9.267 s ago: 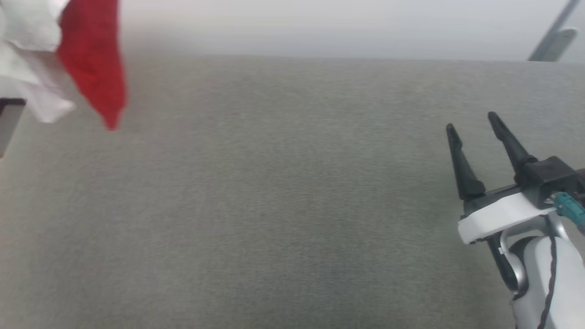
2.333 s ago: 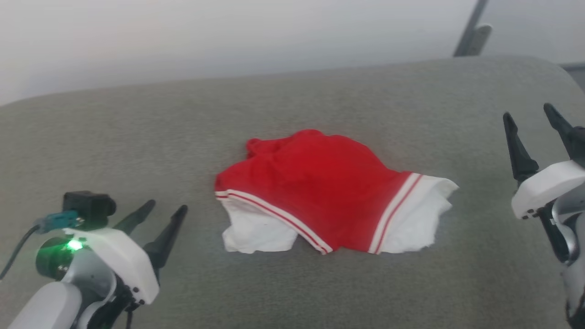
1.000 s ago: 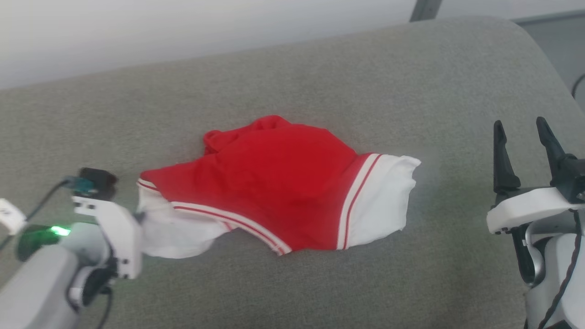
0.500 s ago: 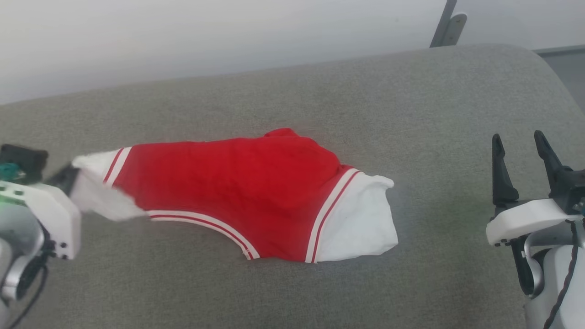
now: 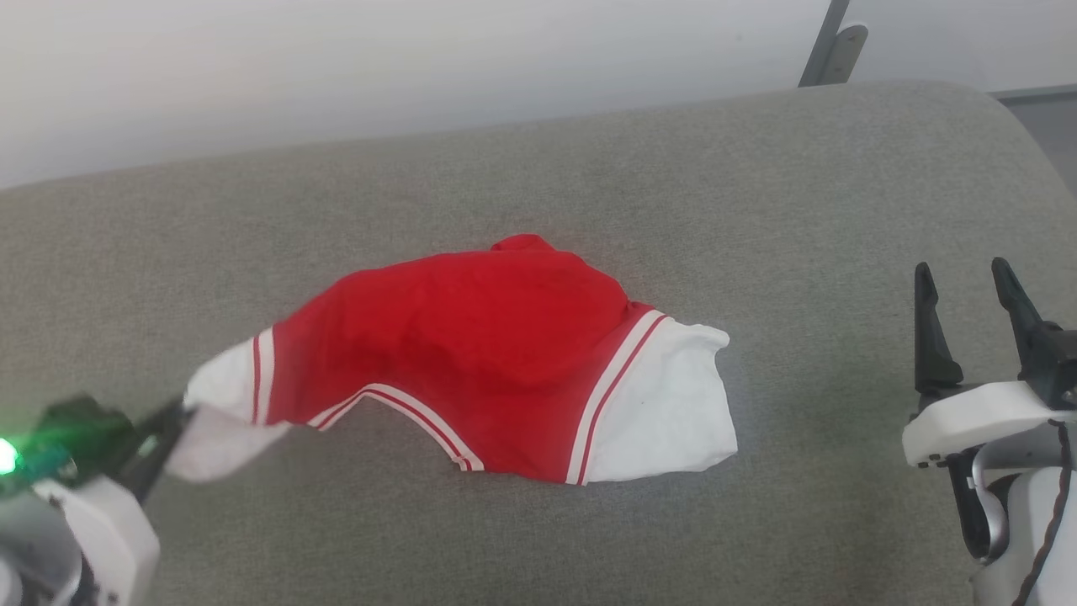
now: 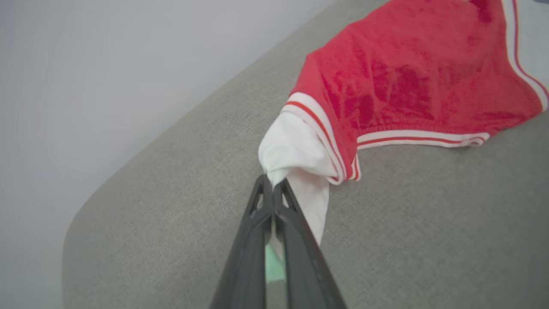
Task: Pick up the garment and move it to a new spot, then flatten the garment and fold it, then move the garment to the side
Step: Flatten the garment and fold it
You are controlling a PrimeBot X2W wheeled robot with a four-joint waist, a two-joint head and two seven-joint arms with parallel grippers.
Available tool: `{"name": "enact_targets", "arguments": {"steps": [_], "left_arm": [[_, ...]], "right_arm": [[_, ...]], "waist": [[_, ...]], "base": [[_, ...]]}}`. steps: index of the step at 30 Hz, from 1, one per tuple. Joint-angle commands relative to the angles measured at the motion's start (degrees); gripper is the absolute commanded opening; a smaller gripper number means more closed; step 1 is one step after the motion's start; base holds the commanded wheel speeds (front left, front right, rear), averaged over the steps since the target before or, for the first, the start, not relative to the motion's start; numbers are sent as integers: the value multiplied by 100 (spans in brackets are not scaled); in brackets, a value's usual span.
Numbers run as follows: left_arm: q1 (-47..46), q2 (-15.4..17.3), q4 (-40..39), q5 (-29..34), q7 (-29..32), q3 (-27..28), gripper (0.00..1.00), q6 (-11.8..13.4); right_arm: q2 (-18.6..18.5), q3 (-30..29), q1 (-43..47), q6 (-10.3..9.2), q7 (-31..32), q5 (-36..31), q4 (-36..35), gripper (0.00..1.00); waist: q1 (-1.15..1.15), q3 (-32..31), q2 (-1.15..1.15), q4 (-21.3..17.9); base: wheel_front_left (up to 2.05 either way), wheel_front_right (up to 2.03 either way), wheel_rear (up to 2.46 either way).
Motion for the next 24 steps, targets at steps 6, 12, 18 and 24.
{"name": "enact_targets", "arguments": {"steps": [6, 12, 18, 24], "left_arm": [[538, 126, -135, -187, 31, -315, 0, -263], [379, -147, 73, -351, 220, -766, 0, -440], [21, -381, 322, -527, 418, -1352, 0, -501], [-232, -475, 677, -890, 627, -1668, 64, -510]], "right_arm": [[24, -1, 78, -6, 16, 33, 7, 100], [30, 95, 35, -6, 44, 29, 71, 100], [18, 169, -35, -6, 59, 39, 117, 100], [-12, 235, -32, -6, 62, 59, 157, 100]], "waist": [[0, 64, 0, 43], [0, 96, 0, 69], [0, 116, 0, 63], [0, 89, 0, 45]], "base": [[0, 0, 0], [0, 0, 0], [0, 0, 0], [0, 0, 0]]}}
